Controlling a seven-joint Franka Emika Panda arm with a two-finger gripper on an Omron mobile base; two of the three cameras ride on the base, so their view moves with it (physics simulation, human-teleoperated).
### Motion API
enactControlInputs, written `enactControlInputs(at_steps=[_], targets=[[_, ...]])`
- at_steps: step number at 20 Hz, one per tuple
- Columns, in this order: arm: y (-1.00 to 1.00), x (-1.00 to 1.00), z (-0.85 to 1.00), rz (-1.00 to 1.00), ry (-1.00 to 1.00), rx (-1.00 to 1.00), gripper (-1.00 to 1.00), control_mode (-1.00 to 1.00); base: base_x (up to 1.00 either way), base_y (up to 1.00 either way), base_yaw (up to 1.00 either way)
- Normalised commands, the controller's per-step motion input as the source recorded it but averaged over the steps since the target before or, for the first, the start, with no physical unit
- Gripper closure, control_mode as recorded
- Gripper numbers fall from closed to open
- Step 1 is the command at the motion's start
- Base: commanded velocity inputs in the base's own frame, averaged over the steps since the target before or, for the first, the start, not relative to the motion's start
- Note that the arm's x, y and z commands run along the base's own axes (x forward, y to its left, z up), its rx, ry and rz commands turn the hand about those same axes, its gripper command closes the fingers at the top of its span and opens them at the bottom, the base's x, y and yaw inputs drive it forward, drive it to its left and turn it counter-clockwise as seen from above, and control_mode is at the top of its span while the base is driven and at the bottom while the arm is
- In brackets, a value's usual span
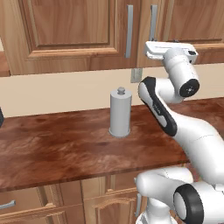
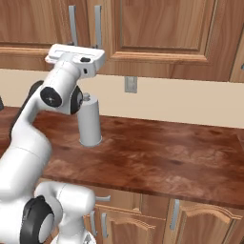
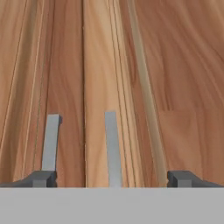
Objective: Move the condiment bottle and condiment bottle from the cabinet to the dining counter.
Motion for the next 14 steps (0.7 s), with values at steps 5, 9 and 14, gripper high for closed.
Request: enactControlInputs(at_steps=[5, 9, 14], targets=[[-0.18, 0.51, 0.00, 0.00, -0.09, 0.02, -1.00, -1.00, 0.00, 0.00, 0.00], [-0.12, 0.53, 0.00, -0.01, 0.00, 0.00, -1.00, -1.00, 0.00, 0.00, 0.00], [-0.08, 0.58, 0.00, -0.03, 0.00, 0.00, -1.00, -1.00, 0.00, 0.00, 0.00]])
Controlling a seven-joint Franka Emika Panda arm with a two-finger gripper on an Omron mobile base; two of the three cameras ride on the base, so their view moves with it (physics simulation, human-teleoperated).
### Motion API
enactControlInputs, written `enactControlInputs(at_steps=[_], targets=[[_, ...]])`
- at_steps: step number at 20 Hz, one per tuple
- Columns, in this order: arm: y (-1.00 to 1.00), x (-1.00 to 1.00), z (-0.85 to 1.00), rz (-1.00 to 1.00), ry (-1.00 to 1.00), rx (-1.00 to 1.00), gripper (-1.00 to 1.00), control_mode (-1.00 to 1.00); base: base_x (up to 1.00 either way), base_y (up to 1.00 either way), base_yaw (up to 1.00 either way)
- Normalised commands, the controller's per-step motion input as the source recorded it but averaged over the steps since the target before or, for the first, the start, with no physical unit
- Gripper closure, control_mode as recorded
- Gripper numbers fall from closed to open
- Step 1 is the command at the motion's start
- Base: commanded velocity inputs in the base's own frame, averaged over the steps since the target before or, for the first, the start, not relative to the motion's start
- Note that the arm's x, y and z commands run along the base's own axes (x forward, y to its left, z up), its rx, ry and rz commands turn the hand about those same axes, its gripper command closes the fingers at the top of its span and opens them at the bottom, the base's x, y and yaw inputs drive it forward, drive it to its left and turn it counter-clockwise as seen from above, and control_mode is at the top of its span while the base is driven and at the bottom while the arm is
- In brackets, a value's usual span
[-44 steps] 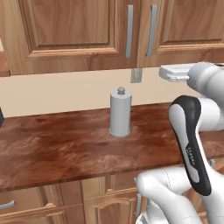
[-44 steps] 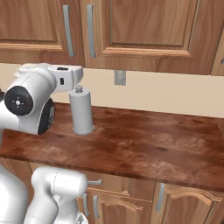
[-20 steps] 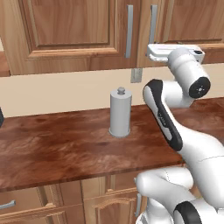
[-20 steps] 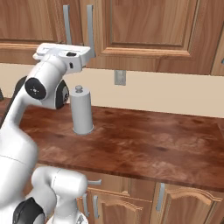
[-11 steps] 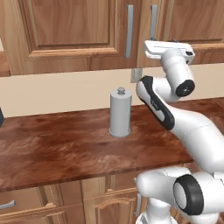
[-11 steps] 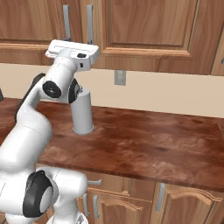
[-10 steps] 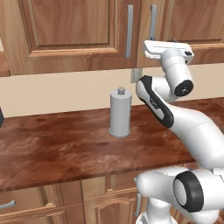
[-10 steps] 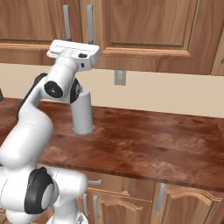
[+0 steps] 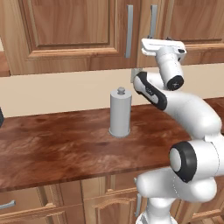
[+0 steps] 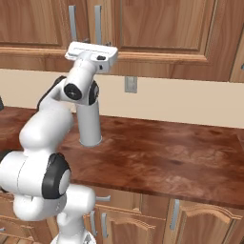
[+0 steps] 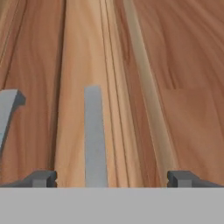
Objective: Move the condiment bottle and condiment bottle from the cabinet to the dining counter.
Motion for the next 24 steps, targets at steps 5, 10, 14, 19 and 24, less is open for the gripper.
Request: enactControlInputs(at_steps=[5, 10, 14, 19, 24], targets=[[-0.04, 0.63, 0.00, -0.04, 0.00, 0.00, -1.00, -1.00, 0.00, 0.00, 0.00], [0.00, 0.64, 0.00, -0.02, 0.03, 0.00, -1.00, -1.00, 0.00, 0.00, 0.00], [0.00, 0.72, 0.00, 0.00, 0.06, 0.00, -1.00, -1.00, 0.00, 0.00, 0.00], [-0.10, 0.63, 0.01, 0.00, 0.08, 0.00, 1.00, -1.00, 0.00, 0.00, 0.00], [-0.49, 0.09, 0.31, -0.01, 0.11, 0.00, 1.00, -1.00, 0.00, 0.00, 0.00]])
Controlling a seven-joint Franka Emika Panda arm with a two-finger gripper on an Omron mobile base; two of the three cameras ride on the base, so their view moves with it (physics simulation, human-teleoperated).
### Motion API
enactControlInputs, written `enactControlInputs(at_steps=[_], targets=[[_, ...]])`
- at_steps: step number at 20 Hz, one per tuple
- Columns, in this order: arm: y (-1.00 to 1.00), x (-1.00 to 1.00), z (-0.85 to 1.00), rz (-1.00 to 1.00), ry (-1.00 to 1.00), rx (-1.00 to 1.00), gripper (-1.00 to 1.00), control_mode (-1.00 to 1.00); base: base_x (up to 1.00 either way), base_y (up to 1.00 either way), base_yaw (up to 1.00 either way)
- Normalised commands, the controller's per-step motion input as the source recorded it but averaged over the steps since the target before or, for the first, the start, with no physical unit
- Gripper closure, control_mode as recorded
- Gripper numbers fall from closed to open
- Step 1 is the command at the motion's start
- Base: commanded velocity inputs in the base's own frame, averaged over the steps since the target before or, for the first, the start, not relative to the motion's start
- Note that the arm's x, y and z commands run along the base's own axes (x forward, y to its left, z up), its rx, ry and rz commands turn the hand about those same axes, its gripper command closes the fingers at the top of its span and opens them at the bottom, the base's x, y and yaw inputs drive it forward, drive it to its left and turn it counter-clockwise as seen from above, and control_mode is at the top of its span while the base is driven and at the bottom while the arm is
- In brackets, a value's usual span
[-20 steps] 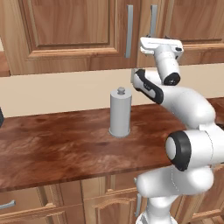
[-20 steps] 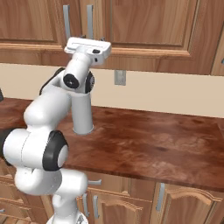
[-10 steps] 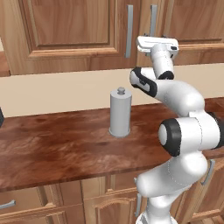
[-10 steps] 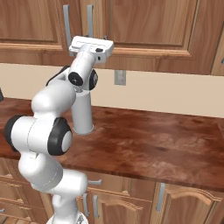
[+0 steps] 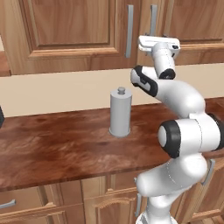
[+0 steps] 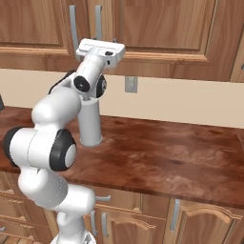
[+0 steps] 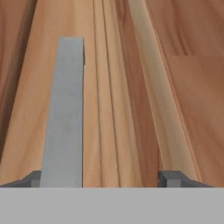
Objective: Move the condiment bottle and condiment bottle from the cabinet to the dining counter.
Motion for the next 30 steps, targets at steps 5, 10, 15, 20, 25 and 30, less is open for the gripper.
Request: enactControlInputs(at_steps=[5, 10, 15, 20, 25, 30], targets=[[-0.87, -0.02, 0.50, 0.00, 0.16, 0.00, 1.00, -1.00, 0.00, 0.00, 0.00], [-0.91, -0.35, 0.47, 0.00, 0.14, 0.00, 1.00, -1.00, 0.00, 0.00, 0.00], [-1.00, -0.46, 0.43, 0.00, 0.03, 0.10, 1.00, -1.00, 0.00, 0.00, 0.00], [-1.00, -0.68, 0.38, 0.00, 0.00, 0.17, 1.00, -1.00, 0.00, 0.00, 0.00], [-1.00, -0.91, 0.43, 0.00, 0.00, 0.18, 1.00, -1.00, 0.00, 0.00, 0.00], [-1.00, -0.93, 0.49, 0.00, 0.00, 0.14, 1.00, -1.00, 0.00, 0.00, 0.00]])
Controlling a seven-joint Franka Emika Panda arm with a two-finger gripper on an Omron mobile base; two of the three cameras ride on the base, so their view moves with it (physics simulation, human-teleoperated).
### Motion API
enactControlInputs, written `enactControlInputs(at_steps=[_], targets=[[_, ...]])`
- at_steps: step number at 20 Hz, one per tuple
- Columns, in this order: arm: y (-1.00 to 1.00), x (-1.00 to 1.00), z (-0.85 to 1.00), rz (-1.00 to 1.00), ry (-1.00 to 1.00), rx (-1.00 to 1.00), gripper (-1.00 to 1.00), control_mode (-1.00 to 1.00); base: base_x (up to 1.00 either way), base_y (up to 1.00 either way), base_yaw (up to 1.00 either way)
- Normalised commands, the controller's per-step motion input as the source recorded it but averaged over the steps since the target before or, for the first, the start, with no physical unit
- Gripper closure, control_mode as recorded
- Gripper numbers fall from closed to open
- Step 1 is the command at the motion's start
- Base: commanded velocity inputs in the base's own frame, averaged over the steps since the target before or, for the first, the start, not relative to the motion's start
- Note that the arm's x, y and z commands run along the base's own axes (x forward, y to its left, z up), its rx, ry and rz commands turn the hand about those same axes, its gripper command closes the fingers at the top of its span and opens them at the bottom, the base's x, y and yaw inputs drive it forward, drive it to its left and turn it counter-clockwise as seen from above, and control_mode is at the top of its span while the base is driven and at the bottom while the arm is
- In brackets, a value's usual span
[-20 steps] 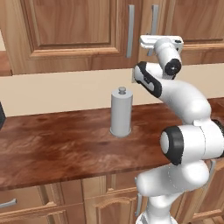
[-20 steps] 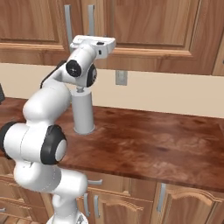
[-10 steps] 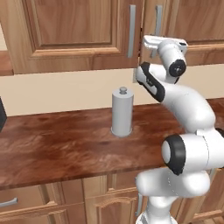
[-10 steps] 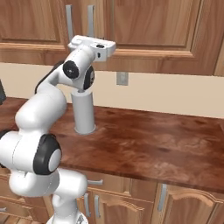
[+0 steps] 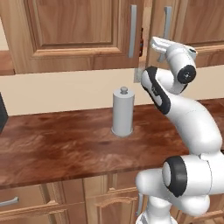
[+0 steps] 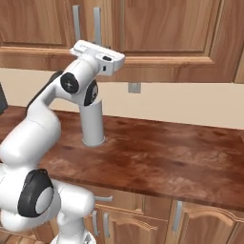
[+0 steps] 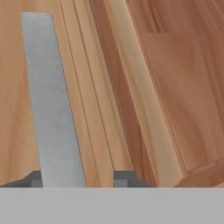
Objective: Move the condiment bottle and condiment bottle from the cabinet to the dining counter.
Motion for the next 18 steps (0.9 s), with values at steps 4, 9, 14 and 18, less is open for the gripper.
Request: enactControlInputs(at_steps=[4, 9, 14, 18], targets=[[-1.00, -0.95, 0.51, 0.00, 0.00, 0.11, 1.00, -1.00, 0.00, 0.00, 0.00], [-1.00, -0.94, 0.46, 0.00, 0.00, 0.10, 1.00, -1.00, 0.00, 0.00, 0.00], [-1.00, -0.97, 0.45, 0.00, 0.00, 0.11, 1.00, -1.00, 0.00, 0.00, 0.00], [-1.00, -1.00, 0.49, -0.01, 0.00, 0.12, 1.00, -1.00, 0.00, 0.00, 0.00]])
